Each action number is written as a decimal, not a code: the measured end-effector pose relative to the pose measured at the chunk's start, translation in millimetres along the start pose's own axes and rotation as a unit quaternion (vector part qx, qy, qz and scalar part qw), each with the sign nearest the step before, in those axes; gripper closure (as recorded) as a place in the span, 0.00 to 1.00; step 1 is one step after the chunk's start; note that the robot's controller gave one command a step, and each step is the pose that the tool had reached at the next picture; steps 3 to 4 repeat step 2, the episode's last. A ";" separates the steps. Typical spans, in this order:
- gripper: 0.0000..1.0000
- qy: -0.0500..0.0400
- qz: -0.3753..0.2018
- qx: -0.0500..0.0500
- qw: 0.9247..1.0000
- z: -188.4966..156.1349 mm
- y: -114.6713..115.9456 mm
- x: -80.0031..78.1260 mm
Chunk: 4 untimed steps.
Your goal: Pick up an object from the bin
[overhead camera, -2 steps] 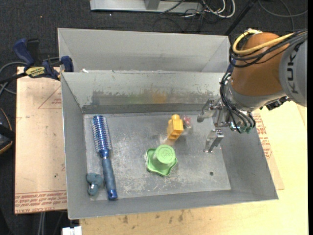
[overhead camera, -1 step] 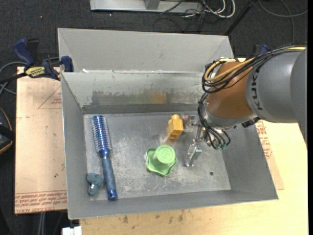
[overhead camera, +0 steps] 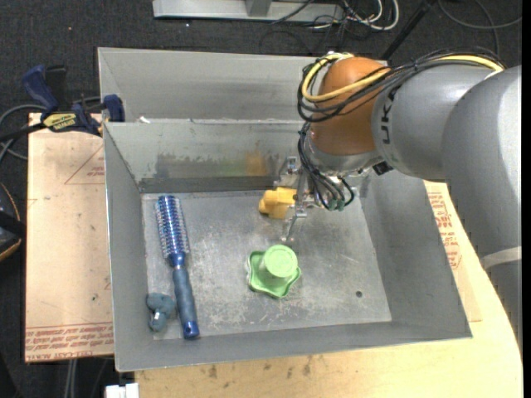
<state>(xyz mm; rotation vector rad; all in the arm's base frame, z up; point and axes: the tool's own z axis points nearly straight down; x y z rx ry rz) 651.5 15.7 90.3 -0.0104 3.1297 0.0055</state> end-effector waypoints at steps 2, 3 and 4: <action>1.00 0.001 -0.006 0.000 1.000 -118.3 35.9 22.5; 1.00 0.001 -0.006 0.000 1.000 -118.3 35.9 22.5; 1.00 0.001 -0.006 0.000 1.000 -118.3 35.9 22.5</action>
Offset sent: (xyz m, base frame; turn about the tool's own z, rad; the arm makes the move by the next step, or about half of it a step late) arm 0.0000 0.0000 0.0000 0.0000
